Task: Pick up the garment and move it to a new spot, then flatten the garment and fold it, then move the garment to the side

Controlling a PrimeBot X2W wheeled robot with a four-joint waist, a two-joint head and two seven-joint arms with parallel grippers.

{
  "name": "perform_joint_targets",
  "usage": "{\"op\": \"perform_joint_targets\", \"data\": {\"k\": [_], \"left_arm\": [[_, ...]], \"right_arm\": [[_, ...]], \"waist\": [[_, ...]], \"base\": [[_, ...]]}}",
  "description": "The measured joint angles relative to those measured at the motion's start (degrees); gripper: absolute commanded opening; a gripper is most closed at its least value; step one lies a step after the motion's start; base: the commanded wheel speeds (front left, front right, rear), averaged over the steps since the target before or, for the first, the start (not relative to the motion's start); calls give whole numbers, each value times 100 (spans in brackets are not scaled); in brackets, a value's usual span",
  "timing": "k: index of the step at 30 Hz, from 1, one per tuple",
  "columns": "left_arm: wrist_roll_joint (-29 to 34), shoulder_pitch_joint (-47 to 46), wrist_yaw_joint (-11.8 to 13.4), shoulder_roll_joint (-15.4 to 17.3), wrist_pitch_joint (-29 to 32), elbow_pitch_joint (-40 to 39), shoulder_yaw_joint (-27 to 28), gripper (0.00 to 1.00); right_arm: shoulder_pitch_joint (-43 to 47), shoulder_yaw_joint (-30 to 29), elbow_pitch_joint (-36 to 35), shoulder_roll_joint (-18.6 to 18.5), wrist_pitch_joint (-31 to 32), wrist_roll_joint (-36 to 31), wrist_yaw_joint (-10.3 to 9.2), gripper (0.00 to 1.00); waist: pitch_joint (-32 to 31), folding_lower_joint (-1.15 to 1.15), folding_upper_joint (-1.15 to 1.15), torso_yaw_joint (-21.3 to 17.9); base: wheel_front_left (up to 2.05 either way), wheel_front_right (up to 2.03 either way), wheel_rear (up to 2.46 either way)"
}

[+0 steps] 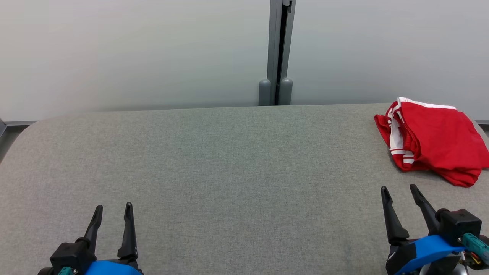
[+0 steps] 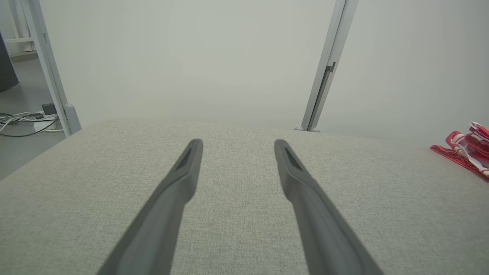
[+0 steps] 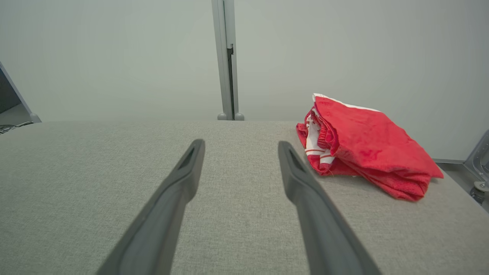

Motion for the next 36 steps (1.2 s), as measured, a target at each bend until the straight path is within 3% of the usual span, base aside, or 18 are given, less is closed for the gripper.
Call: {"op": "perform_joint_targets", "data": {"k": [26,27,36], "left_arm": [[47,-4,-107,10,0,178,-3,100],[44,1,-104,-5,3,209,-2,0],[-100,216,-100,-238,97,566,-1,0]], "right_arm": [[16,123,272,37,-348,8,0,100],[20,124,309,40,-347,5,0,0],[102,116,754,91,-267,158,0,0]], "waist": [[11,0,1,21],[10,0,1,21],[12,0,1,20]], "base": [[0,0,0],[0,0,0],[0,0,0]]}}
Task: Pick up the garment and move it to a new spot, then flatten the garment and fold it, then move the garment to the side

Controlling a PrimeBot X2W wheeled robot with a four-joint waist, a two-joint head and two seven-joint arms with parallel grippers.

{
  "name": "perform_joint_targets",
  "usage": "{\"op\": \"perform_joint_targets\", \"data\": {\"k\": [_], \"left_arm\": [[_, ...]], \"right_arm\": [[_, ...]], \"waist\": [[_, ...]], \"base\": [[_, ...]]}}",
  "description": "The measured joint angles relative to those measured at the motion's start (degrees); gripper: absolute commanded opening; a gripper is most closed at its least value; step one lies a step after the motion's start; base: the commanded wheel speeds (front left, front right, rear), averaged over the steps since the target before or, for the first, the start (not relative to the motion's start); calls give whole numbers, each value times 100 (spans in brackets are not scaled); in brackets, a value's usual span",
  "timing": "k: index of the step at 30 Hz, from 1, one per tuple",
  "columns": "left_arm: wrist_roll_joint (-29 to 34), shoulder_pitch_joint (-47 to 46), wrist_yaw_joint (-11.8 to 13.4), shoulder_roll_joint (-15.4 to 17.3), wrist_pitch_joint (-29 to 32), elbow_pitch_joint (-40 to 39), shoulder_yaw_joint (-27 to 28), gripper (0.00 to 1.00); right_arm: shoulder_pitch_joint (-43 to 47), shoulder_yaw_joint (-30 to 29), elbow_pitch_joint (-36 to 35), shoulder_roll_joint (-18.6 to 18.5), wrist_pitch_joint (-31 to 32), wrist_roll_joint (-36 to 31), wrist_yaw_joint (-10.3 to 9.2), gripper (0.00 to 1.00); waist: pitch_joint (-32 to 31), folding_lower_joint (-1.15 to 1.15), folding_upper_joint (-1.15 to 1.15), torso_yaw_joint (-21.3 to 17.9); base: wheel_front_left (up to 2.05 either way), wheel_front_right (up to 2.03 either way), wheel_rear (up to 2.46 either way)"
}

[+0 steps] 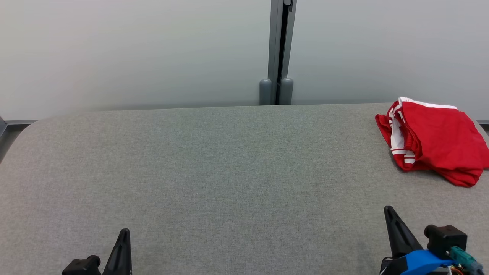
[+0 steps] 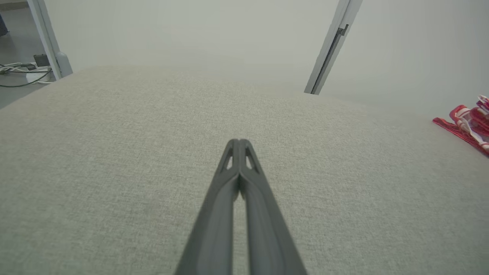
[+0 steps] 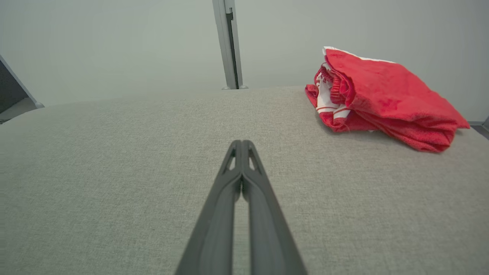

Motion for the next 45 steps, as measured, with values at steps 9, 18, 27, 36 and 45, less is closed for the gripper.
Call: {"op": "perform_joint_targets", "data": {"k": [9,18,27,36,45], "left_arm": [[-844,-19,-54,-82,247,-58,172,0],[-1607,-125,-105,-169,471,-135,330,0],[-2304,-232,-159,-238,675,-209,469,0],[-2936,-321,-209,-321,861,-268,609,0],[-3508,-395,-255,-371,1035,-328,750,0]], "right_arm": [[-8,-38,16,0,144,1023,0,0],[-73,-67,22,0,254,1968,-1,0],[-130,-92,31,-1,372,2796,-1,0],[-210,-120,40,-1,475,3555,-1,0],[-297,-146,54,-2,559,4250,-1,0]], "waist": [[8,0,0,-6],[16,0,0,-11],[24,0,0,-16],[32,0,0,-22],[39,0,0,-27]], "base": [[0,0,0],[0,0,0],[0,0,0],[0,0,0],[0,0,0]]}}
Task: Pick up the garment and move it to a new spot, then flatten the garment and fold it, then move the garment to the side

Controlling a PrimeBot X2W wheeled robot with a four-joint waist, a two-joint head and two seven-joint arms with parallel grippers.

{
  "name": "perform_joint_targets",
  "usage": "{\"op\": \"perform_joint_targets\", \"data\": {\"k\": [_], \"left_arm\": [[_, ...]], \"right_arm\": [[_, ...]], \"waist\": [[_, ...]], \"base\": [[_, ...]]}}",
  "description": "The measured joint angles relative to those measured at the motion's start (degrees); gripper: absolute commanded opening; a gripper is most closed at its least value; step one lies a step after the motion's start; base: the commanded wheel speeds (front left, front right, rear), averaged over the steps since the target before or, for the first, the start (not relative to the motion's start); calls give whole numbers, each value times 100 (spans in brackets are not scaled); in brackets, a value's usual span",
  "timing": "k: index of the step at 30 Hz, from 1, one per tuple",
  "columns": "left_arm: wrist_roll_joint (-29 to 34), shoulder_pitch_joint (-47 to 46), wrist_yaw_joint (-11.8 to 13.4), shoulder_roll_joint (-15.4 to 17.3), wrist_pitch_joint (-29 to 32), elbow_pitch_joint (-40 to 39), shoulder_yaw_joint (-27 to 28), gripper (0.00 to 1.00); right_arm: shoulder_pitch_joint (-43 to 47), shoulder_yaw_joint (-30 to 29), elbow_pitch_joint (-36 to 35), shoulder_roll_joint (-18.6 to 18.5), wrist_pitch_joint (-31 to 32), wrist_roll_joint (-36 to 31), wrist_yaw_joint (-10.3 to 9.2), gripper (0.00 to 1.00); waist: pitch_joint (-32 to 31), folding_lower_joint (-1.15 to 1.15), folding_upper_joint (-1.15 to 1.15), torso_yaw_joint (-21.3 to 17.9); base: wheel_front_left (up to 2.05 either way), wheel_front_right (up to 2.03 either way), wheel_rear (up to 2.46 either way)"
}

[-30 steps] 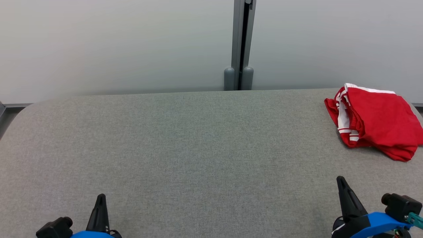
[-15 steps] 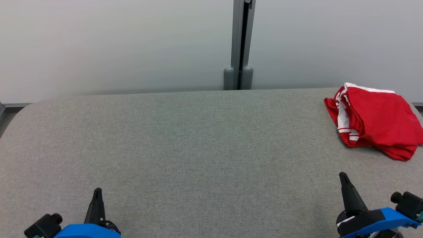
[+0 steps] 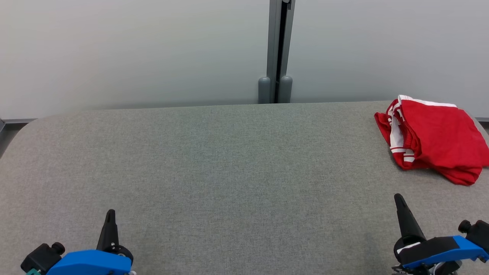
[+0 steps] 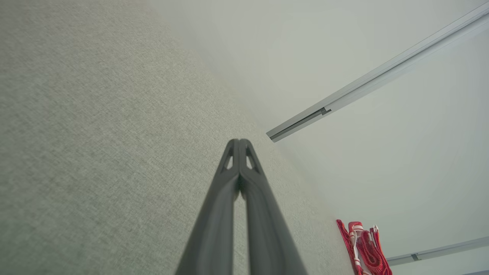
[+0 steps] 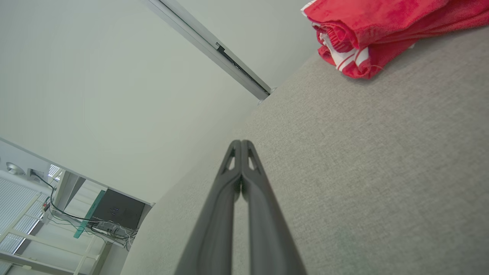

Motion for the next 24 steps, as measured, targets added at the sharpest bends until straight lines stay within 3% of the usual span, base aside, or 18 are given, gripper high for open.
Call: {"op": "perform_joint_targets", "data": {"k": [24], "left_arm": [[-1348,-204,-105,-157,398,-140,277,0]], "right_arm": [[-147,-73,20,-5,243,1647,0,0]], "waist": [[21,0,0,-15]], "base": [[0,0,0]]}}
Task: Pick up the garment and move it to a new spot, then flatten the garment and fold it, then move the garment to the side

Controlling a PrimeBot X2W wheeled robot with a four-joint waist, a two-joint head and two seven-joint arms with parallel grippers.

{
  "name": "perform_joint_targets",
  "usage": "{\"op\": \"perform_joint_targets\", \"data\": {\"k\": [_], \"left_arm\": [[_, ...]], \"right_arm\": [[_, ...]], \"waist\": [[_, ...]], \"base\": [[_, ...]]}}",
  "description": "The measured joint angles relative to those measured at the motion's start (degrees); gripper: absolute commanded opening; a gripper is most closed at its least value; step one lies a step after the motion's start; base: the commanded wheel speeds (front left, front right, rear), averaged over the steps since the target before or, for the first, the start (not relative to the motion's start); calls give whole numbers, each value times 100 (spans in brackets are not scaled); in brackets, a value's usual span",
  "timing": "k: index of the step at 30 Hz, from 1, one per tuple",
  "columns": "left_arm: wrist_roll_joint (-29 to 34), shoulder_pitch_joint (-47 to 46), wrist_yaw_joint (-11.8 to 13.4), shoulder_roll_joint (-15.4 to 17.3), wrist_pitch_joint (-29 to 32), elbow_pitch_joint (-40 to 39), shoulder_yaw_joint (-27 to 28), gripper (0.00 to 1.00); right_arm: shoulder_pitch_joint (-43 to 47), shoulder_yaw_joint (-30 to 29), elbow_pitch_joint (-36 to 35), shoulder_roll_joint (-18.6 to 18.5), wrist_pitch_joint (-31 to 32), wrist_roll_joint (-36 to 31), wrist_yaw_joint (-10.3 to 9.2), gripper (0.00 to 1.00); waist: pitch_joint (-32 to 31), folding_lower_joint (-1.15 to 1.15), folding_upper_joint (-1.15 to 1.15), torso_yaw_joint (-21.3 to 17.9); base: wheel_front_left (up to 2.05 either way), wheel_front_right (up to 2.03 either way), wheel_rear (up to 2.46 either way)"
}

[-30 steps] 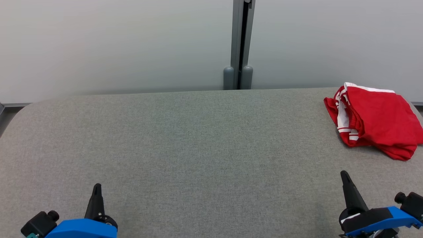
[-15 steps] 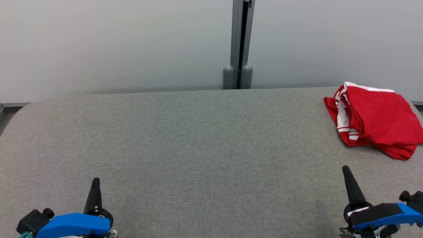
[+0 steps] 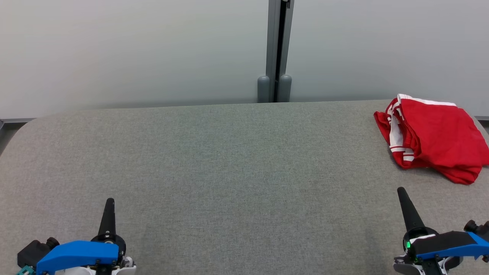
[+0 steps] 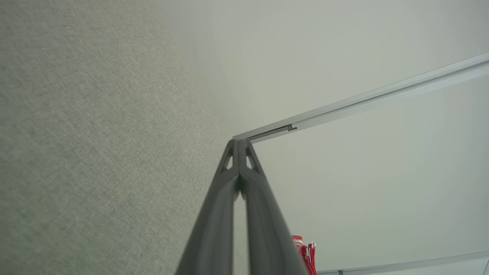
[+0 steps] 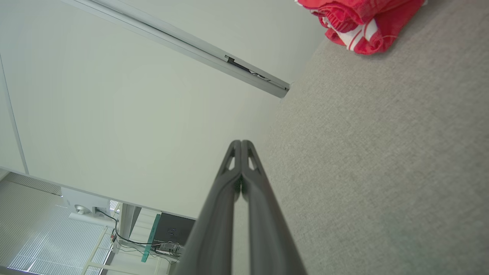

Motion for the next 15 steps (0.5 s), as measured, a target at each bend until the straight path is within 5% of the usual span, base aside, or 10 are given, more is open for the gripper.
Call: {"op": "perform_joint_targets", "data": {"k": [15], "left_arm": [[-675,-107,-53,-74,199,-77,146,0]], "right_arm": [[-96,-32,11,-4,105,814,0,0]], "waist": [[13,0,0,-9]], "base": [[0,0,0]]}}
